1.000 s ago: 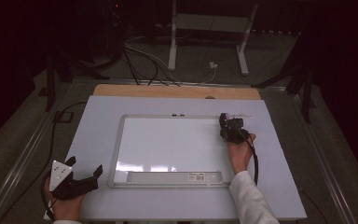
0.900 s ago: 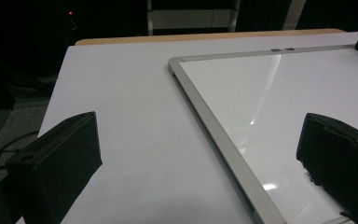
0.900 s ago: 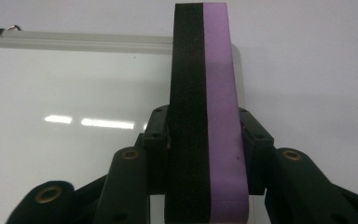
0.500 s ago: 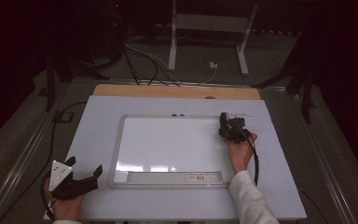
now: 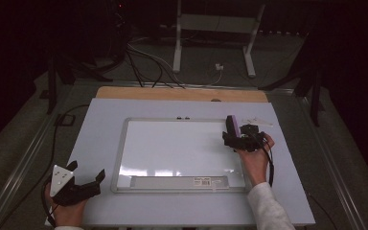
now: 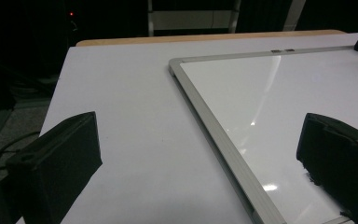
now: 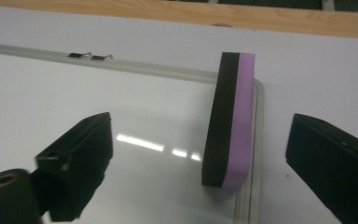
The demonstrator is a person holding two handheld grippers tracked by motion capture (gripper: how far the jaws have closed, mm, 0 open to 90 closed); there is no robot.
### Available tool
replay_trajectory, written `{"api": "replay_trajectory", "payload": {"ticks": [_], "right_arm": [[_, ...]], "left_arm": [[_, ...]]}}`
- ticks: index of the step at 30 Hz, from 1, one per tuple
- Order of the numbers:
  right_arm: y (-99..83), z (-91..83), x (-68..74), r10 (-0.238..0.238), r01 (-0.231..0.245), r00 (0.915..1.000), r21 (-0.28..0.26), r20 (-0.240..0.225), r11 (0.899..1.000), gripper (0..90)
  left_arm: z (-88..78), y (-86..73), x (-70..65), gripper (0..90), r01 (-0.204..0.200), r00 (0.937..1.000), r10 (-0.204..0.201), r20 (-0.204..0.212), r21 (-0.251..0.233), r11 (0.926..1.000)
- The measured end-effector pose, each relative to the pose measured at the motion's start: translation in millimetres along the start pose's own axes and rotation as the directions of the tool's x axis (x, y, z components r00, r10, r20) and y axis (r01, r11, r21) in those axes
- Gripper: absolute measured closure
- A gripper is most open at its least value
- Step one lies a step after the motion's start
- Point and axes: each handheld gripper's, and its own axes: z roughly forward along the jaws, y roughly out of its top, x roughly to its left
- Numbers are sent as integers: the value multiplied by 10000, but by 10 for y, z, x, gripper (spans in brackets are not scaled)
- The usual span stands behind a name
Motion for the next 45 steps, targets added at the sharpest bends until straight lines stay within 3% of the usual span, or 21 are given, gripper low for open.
{"api": "replay_trajectory", "payload": {"ticks": [9,12,21,27,36,45], "right_arm": [[-201,-365,-82,-889,853,9934,-521,-729,9950,8],[-271,-479,-118,-926,852,9915,-814,-917,9930,8],[-593,-661,-167,-1423,1248,9859,-1795,-882,9758,9],[-800,-736,-248,-1454,1194,9843,-2303,-995,9658,9],[-965,-871,-365,-1466,1115,9844,-2988,-976,9478,8],[-1063,-940,-462,-1203,958,9911,-3211,-575,9422,8]], "left_arm": [[3,2,-13,5,-51,10000,51,6,40,10000],[5,3,-17,5,-43,10000,43,13,39,10000],[-16,11,-8,5,7,10000,-6,46,-112,9999],[-35,18,4,5,32,10000,-31,33,-216,9998],[-50,38,3,5,-64,10000,66,48,-301,9995],[-77,75,-3,5,-87,10000,88,17,-549,9985]]}}
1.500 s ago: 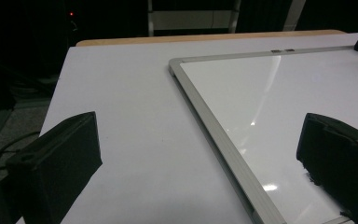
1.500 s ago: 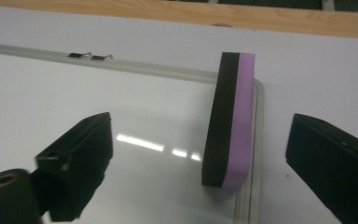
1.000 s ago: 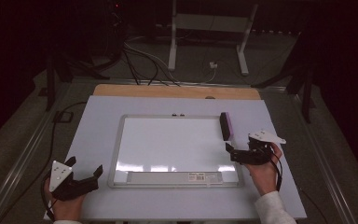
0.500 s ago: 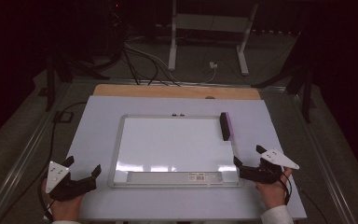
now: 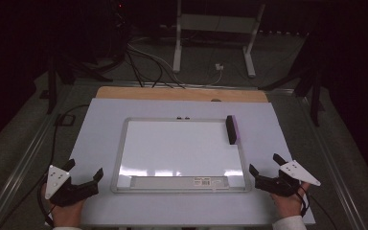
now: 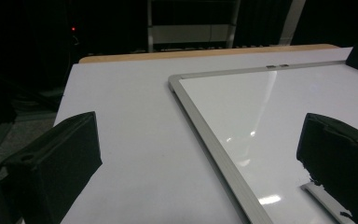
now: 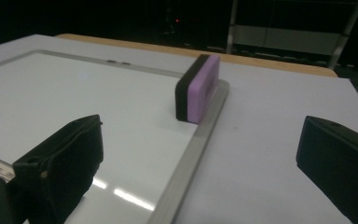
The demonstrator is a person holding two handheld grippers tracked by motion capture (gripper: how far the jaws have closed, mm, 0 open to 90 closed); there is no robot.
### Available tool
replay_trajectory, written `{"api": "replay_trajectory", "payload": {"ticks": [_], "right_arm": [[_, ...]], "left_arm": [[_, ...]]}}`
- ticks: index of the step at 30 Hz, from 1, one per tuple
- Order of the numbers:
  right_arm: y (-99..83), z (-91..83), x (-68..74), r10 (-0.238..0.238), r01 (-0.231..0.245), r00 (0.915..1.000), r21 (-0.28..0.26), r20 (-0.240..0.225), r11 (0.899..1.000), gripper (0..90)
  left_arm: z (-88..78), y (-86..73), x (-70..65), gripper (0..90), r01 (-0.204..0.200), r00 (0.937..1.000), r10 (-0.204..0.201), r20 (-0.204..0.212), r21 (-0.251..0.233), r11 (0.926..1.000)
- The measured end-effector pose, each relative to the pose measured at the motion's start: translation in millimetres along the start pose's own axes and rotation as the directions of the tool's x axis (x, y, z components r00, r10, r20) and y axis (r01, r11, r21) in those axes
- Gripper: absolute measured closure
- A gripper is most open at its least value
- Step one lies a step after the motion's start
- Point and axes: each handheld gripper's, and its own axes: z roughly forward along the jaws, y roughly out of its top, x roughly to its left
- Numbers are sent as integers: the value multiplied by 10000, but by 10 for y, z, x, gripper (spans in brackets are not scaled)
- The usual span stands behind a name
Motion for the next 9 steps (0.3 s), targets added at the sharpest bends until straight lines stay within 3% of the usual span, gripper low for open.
{"api": "replay_trajectory", "payload": {"ticks": [9], "right_arm": [[-20,-24,-19,-307,305,9990,75,323,9995,8]], "left_arm": [[-16,14,5,5,86,9999,-87,-142,-61,9999]]}}
